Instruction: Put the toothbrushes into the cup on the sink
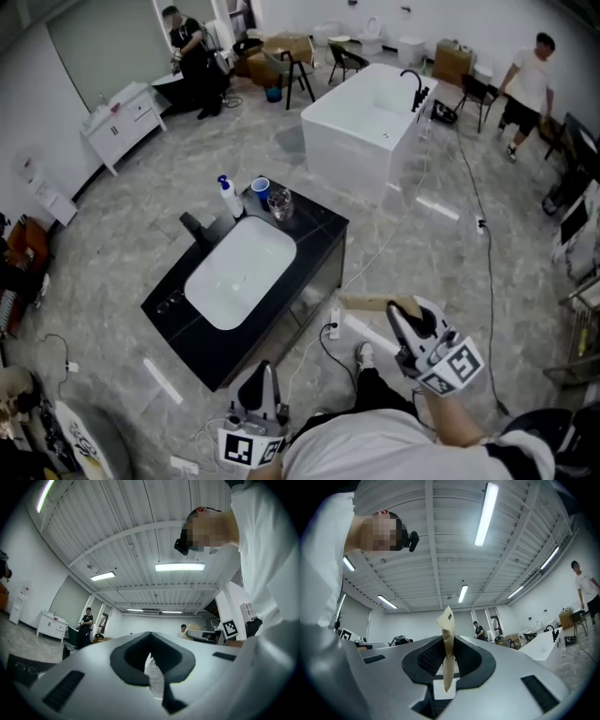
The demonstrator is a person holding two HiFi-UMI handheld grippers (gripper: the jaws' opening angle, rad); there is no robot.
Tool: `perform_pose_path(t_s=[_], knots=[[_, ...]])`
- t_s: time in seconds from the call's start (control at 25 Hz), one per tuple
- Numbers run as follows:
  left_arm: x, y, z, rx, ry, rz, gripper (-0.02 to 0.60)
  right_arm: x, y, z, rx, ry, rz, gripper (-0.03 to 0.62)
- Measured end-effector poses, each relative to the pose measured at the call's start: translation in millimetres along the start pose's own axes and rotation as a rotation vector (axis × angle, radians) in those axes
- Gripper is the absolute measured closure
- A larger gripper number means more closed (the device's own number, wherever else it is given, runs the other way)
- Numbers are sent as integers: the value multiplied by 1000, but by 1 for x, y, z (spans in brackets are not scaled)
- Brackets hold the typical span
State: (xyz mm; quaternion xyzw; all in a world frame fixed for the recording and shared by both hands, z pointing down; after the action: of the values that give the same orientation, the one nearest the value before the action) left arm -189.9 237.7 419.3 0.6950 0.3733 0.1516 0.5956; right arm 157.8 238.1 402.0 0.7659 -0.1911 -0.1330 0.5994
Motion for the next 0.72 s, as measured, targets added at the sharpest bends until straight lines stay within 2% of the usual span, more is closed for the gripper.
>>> perform_pose_path(t_s=[0.24,0.52,0.72], knots=[[-9,13,60,-9,-73,27,583,70,19,45,-3,-64,45,522],[-10,21,137,27,-164,57,583,151,27,91,-2,-152,83,522],[-7,26,175,46,-232,70,583,193,33,118,-3,-225,118,522]])
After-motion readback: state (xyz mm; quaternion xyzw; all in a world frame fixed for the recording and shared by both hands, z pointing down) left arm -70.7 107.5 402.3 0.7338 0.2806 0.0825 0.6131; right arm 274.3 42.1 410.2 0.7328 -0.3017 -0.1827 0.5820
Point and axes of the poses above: the fingertips, and each gripper's own axes: z forward along the fingers, x to its right, y out of its underside, the point moved 10 cm from there along -z, backward along the fingers, and after that the axes turned 7 degrees about -z, right-handed, at the moved point
